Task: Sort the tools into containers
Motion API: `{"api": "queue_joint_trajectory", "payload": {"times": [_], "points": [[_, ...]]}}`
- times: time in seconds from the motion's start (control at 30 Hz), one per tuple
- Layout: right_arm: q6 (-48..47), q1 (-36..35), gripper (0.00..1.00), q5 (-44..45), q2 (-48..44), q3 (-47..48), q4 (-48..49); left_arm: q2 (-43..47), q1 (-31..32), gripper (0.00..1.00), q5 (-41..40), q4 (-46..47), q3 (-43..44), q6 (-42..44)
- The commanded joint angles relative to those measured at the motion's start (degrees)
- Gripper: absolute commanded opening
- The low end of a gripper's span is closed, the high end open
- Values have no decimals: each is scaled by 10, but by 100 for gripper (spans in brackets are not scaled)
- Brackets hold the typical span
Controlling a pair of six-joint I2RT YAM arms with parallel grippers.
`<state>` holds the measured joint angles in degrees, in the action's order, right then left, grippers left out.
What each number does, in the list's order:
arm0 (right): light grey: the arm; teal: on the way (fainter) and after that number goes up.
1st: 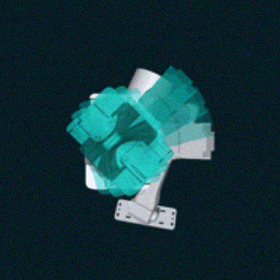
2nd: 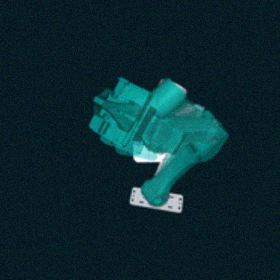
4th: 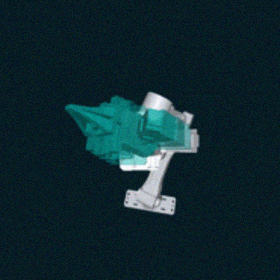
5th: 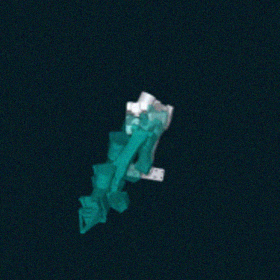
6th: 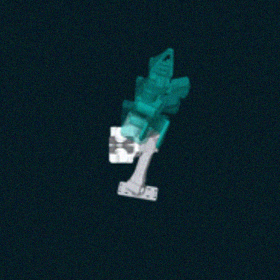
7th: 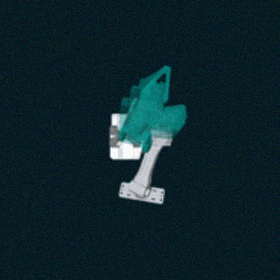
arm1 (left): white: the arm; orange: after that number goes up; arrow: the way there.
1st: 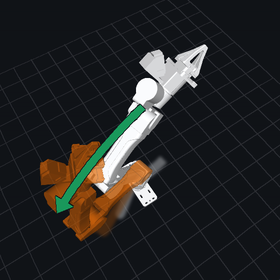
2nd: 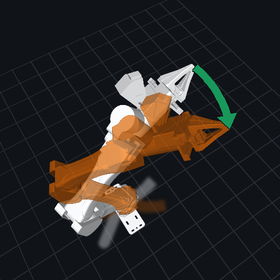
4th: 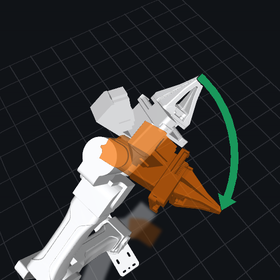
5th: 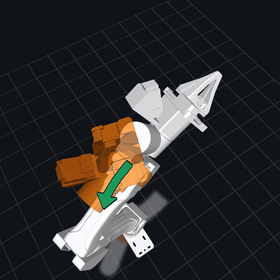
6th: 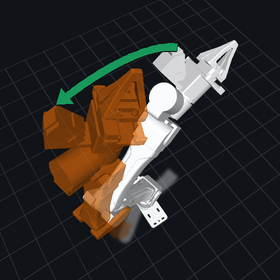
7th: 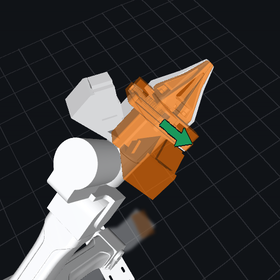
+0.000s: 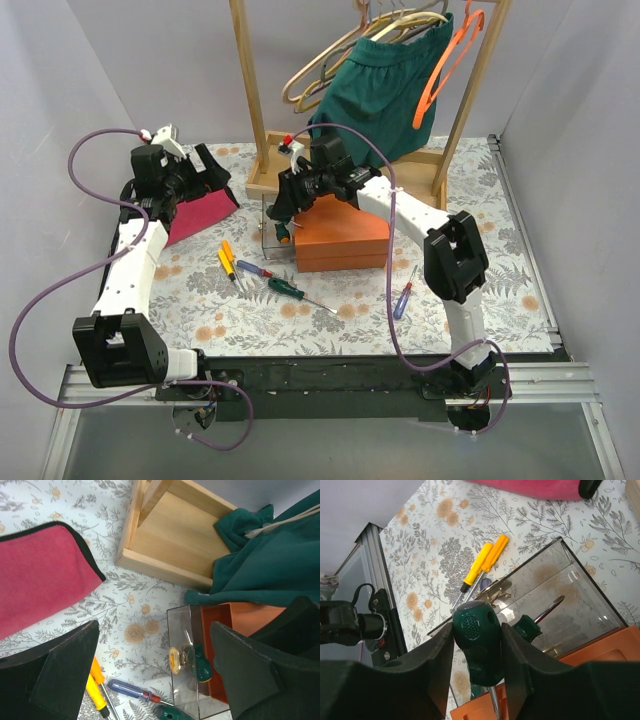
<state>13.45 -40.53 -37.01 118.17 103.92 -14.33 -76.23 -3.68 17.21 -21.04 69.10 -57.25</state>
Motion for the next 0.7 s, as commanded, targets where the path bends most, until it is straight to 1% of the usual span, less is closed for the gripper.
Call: {"api": "queue_joint_trajectory", "payload": {"times": [0.0, 0.03, 0.07, 0.1, 0.33, 0.4, 0.43, 0.47, 0.5, 0.53, 0.57, 0.6, 0.67], "points": [[-12, -2, 50, 39, -1, 50, -10, 23, -4, 93, 15, -12, -25, -1], [-19, -2, 53, 48, -6, 52, -11, 21, -4, 93, 18, -12, -32, -4], [-22, -1, 61, 51, -15, 51, -13, 18, -3, 92, 21, -9, -36, -4], [-24, 1, 62, 54, -21, 48, -14, 13, -4, 92, 22, -8, -40, -6], [-47, 11, 62, 63, -91, -24, -22, -18, -4, 91, 41, -2, -49, -8], [-72, 15, 60, 72, -123, -51, -30, -23, -6, 90, 48, -1, -53, -4], [-83, 16, 59, 91, -134, -60, -35, -28, -6, 89, 51, -2, -56, -4], [-95, 18, 51, 107, -157, -82, -39, -30, -7, 87, 54, -1, -59, -5], [-125, 18, 42, 138, -167, -93, -41, -32, -7, 81, 69, 3, -65, -5], [-133, 19, 31, 150, -177, -107, -51, -38, -8, 77, 76, 6, -69, -6], [-168, 20, 4, 160, -194, -119, -56, -41, -9, 72, 81, 13, -70, -8], [-204, 21, 1, 186, -202, -146, -61, -46, -11, 59, 88, 15, -73, -8], [-230, 26, 1, 215, -230, -178, -62, -60, -12, 43, 107, 28, -76, -8]]}}
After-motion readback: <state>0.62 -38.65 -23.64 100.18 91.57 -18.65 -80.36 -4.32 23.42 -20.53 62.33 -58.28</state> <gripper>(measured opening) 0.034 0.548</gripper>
